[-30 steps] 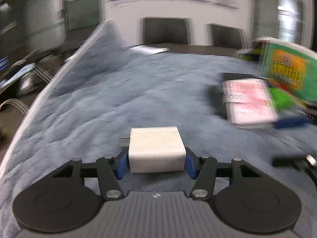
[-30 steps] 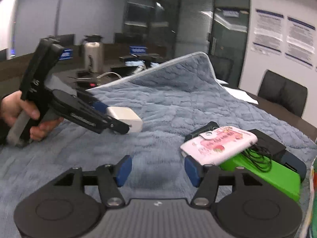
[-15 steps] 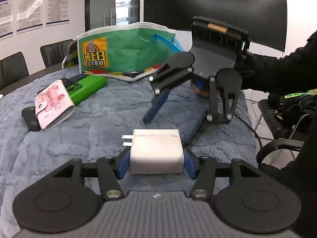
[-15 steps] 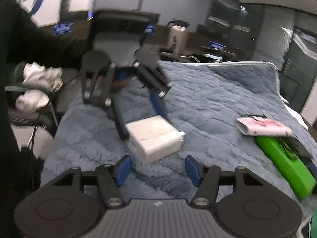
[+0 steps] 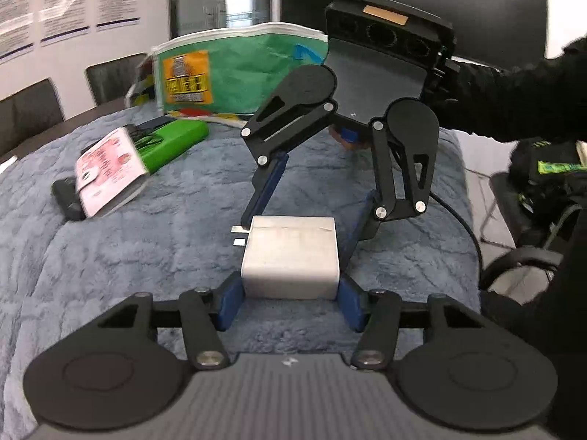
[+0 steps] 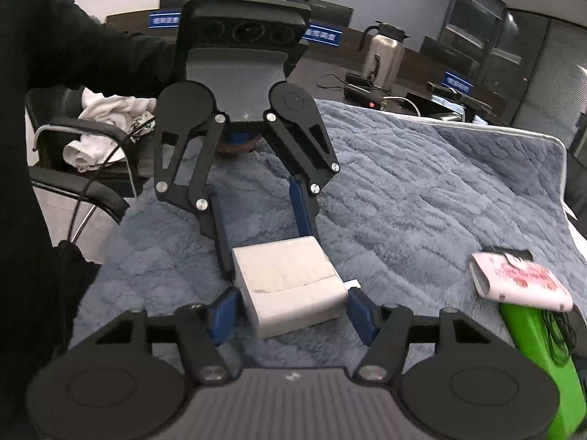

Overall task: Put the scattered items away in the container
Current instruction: 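Close the right gripper on the white charger while the left gripper holds it, then carry the charger over the silver-lined bag and open both grippers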

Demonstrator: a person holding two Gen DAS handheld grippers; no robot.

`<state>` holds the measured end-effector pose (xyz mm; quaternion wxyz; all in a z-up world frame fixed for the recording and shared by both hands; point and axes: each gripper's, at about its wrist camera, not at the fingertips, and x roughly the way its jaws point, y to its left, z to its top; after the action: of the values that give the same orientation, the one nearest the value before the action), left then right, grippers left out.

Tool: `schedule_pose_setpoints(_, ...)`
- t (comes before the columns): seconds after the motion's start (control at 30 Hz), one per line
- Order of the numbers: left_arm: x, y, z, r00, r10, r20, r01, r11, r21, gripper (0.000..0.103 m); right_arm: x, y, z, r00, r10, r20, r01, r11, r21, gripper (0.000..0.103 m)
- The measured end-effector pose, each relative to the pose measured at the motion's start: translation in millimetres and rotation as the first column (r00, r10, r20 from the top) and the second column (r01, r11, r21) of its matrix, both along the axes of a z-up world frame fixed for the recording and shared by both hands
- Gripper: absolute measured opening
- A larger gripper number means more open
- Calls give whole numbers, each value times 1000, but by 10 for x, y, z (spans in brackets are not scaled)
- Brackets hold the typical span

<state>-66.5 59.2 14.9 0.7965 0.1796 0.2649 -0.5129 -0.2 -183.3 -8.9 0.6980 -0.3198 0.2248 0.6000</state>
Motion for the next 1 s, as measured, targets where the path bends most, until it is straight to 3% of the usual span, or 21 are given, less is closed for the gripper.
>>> schedule_pose_setpoints(0.17,37,-198,181,991,-130,41,129,992,13,56,-230,-283,241,993,-116,24,115,993,18,61)
schedule_pose_setpoints(0.27,216,-401,416,968,-234,89,235,972,4,56,-373,-580,512,975,-199,101,194,979,53,61)
schedule_pose_setpoints(0.47,698,-1097,1138,876,-428,224,432,901,36,56,-352,-1330,1247,913,-359,195,348,933,87,59)
schedule_pose_setpoints(0.67,1202,-1865,1828,798,-520,304,524,848,76,56,-20,-2062,1804,834,-496,240,475,868,145,59)
schedule_pose_setpoints(0.77,1546,-2253,1945,808,-505,304,512,857,61,55,327,-2449,1869,785,-584,207,560,812,166,59)
schedule_pose_setpoints(0.8,1687,-2383,1938,819,-495,290,504,862,47,41,444,-2562,1869,765,-614,194,589,789,174,59)
schedule_pose_setpoints(0.87,1948,-2601,1890,842,-473,261,484,875,23,35,712,-2778,1819,732,-663,155,640,748,178,57)
schedule_pose_setpoints(0.9,2035,-2700,1865,850,-460,257,473,881,13,34,846,-2864,1772,719,-682,132,659,730,181,52)
schedule_pose_setpoints(0.93,2115,-2795,1845,856,-457,242,471,882,0,34,958,-2918,1716,704,-699,127,674,713,191,40)
schedule_pose_setpoints(0.97,2193,-2887,1808,861,-453,230,468,884,-9,33,1073,-2949,1643,672,-728,137,699,684,207,39)
schedule_pose_setpoints(1.0,2257,-2983,1759,872,-437,221,450,893,-9,34,1208,-2973,1556,629,-763,148,735,646,207,47)
